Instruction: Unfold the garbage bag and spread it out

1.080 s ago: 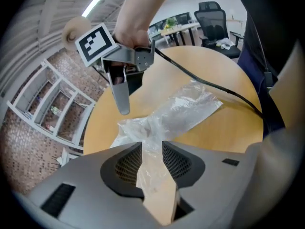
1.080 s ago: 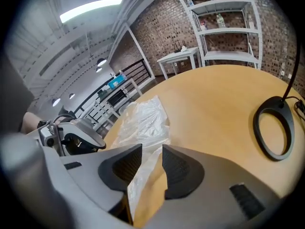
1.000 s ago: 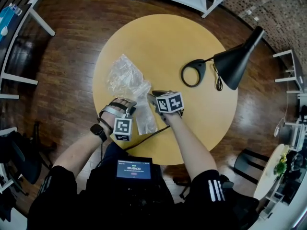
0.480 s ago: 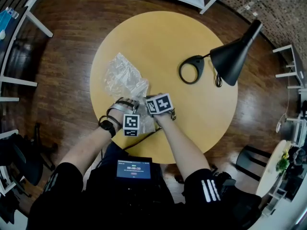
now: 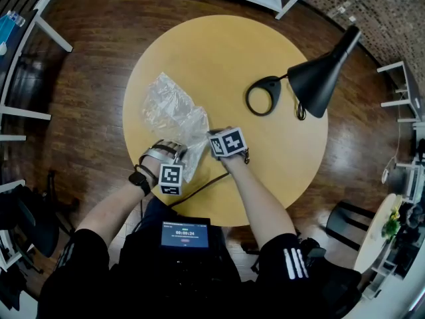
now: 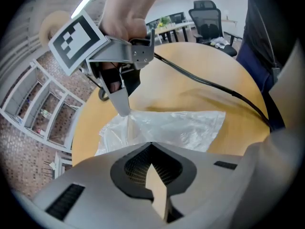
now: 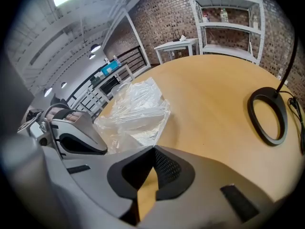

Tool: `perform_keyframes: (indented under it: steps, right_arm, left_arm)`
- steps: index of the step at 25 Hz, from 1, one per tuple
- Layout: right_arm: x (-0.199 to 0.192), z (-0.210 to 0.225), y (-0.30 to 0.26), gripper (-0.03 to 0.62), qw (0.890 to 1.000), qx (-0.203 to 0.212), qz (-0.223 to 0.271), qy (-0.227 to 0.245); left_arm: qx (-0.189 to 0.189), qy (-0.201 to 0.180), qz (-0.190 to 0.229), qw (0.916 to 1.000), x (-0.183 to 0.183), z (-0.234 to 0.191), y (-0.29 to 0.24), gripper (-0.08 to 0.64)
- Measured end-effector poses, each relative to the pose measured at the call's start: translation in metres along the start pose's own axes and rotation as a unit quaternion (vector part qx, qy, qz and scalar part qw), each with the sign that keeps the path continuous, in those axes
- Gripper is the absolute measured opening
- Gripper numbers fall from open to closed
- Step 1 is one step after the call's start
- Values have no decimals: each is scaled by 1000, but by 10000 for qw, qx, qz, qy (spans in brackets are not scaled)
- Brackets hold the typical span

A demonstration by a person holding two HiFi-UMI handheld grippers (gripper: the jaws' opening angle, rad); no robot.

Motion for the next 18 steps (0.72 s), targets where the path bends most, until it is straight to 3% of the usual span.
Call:
perform_keyframes:
  steps: [5,9,14,16,18]
  right_arm:
    - [0,16,17,6,9996,-200,-20,174]
    - [2,29,25,6,9972,-376,-135,630]
    - [1,30,26,8,9934,-307,-200,1085]
    - [1,27,25,8,9933,-300,-129,1106]
    - [4,24,27,55,9958,-239,90,876]
  left_arm:
    - [88,-3,71,9999,-6,4,16,1]
    - [119,6,70,9999,-17,11,25,1]
    - [197,104,75,9997,-25,11,31,1]
    - [206,141,52,9997,-23,9,31,0]
    - [261,217,85,9994,-20,4,33,0]
Point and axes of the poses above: the fingertips, and each gripper's own axes: y backward along the fingers, z to its right, x out of its top, the point moved 4 cm from there along y, backward along the fingers, and after that the axes turned 10 degrees about x, right-handed, at the moved point
